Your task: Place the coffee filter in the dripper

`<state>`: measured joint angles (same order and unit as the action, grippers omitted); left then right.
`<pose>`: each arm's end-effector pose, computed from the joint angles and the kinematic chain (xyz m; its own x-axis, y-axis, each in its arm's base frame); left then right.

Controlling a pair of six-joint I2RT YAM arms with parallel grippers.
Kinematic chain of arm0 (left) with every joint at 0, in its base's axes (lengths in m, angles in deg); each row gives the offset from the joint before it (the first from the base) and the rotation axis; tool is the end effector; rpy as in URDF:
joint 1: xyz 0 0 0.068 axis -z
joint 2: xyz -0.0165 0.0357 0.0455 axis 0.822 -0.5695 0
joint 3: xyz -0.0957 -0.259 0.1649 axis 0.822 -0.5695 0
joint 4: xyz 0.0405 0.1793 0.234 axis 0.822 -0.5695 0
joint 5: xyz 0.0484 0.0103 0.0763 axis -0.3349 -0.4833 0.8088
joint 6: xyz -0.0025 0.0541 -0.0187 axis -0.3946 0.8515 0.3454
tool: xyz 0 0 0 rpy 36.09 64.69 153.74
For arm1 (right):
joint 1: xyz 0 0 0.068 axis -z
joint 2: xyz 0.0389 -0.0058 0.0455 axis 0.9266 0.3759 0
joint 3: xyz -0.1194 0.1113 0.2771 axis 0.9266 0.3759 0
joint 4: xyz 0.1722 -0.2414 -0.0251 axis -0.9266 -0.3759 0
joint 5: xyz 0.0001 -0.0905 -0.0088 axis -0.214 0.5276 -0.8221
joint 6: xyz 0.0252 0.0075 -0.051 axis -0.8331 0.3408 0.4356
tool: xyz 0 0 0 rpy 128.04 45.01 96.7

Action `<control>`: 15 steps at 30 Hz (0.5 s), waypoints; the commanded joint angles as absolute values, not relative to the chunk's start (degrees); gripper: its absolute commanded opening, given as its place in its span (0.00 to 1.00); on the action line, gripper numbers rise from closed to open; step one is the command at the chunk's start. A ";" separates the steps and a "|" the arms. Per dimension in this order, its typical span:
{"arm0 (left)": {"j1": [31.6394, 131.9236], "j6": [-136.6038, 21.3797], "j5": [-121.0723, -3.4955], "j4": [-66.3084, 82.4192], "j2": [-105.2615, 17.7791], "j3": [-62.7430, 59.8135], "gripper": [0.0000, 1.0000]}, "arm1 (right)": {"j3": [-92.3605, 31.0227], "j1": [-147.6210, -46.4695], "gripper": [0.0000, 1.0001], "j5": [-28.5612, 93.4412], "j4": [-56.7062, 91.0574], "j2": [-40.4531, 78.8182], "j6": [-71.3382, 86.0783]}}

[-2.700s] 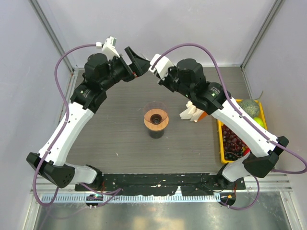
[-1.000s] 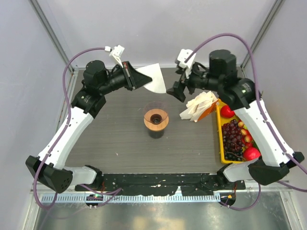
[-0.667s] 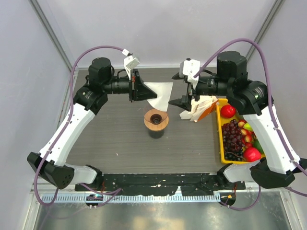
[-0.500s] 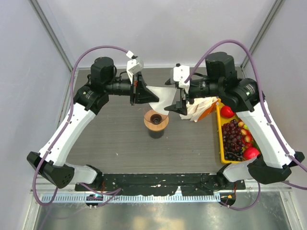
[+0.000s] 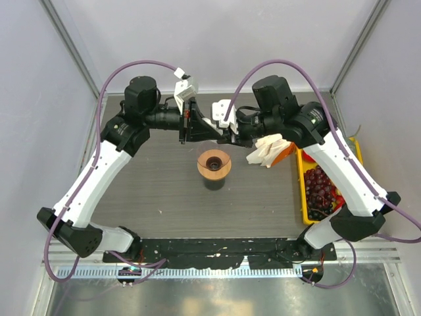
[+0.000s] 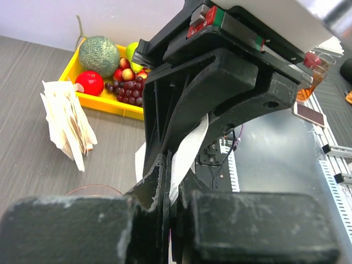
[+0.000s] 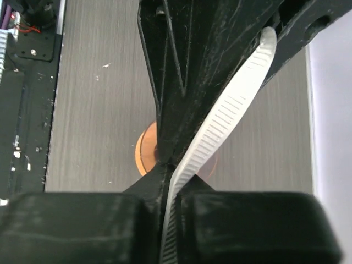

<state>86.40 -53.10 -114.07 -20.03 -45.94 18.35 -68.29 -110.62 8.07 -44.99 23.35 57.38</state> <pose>0.2424 -0.1874 0.5299 -0.2920 0.1044 -0.9507 0.9560 0.0017 -0.2934 0.2095 0.2226 0.5507 0.3073 -0.5061 -0.8058 -0.9393 -0.0256 -0.3421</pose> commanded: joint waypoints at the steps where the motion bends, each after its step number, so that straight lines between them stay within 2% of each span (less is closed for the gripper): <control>1: 86.05 -53.94 -116.16 -18.92 -45.15 19.18 0.10 | -71.93 -110.11 0.05 9.15 -46.56 23.27 56.90; 2: 85.52 -54.12 -116.16 -19.10 -44.72 19.09 0.27 | -71.93 -109.76 0.05 7.75 -46.56 23.27 55.94; 4: 83.51 -55.86 -116.51 -17.53 -43.14 17.52 0.56 | -71.93 -107.04 0.05 3.88 -46.56 23.09 54.10; 5: 82.02 -58.14 -116.95 -14.64 -41.74 15.51 0.62 | -72.02 -106.16 0.05 1.00 -46.65 22.83 53.48; 9: 76.82 -63.00 -116.00 -0.39 -34.36 4.79 0.79 | -70.01 -103.08 0.05 -8.58 -45.43 20.81 53.56; 12: 77.16 -57.73 -113.80 -0.73 -31.18 2.05 0.81 | -65.00 -102.90 0.05 -12.38 -41.22 16.96 53.21; 15: 79.09 -59.38 -111.86 -0.47 -32.05 3.18 0.81 | -57.02 -102.99 0.05 -15.19 -30.17 13.43 48.48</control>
<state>77.06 -59.07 -114.18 -7.48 -32.85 1.87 -63.59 -102.62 -6.66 -42.94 19.73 53.58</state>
